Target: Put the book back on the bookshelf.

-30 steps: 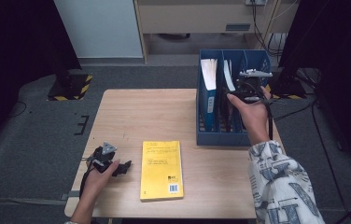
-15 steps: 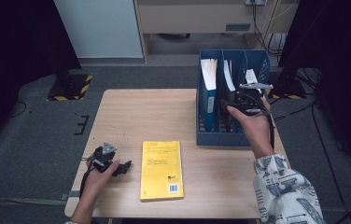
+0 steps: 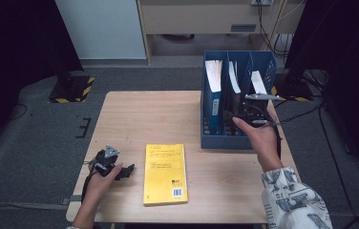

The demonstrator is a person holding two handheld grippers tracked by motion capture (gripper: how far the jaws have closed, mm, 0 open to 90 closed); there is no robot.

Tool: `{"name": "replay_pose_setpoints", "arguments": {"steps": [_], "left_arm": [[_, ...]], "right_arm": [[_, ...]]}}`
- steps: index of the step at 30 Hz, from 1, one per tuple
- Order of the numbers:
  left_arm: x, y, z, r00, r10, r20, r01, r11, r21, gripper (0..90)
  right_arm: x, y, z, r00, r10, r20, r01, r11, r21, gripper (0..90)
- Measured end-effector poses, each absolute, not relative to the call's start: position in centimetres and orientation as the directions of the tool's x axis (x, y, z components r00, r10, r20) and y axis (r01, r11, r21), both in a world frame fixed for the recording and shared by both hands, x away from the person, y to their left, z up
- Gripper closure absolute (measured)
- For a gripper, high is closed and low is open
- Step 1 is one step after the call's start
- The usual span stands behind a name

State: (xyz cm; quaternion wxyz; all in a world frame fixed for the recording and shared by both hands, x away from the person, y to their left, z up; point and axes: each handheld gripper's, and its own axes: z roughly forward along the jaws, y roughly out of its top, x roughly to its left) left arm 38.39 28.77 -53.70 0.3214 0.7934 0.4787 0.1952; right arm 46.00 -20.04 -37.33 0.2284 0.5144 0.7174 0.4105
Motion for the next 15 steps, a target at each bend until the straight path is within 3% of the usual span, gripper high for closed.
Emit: {"name": "replay_pose_setpoints", "arguments": {"steps": [15], "left_arm": [[38.4,28.7,-53.7,0.465,0.885,0.002,0.635,-0.335,0.695,0.0]], "right_arm": [[43.0,-18.7,-40.2,-0.447,0.883,0.142,0.565,0.156,0.81,13.0]]}}
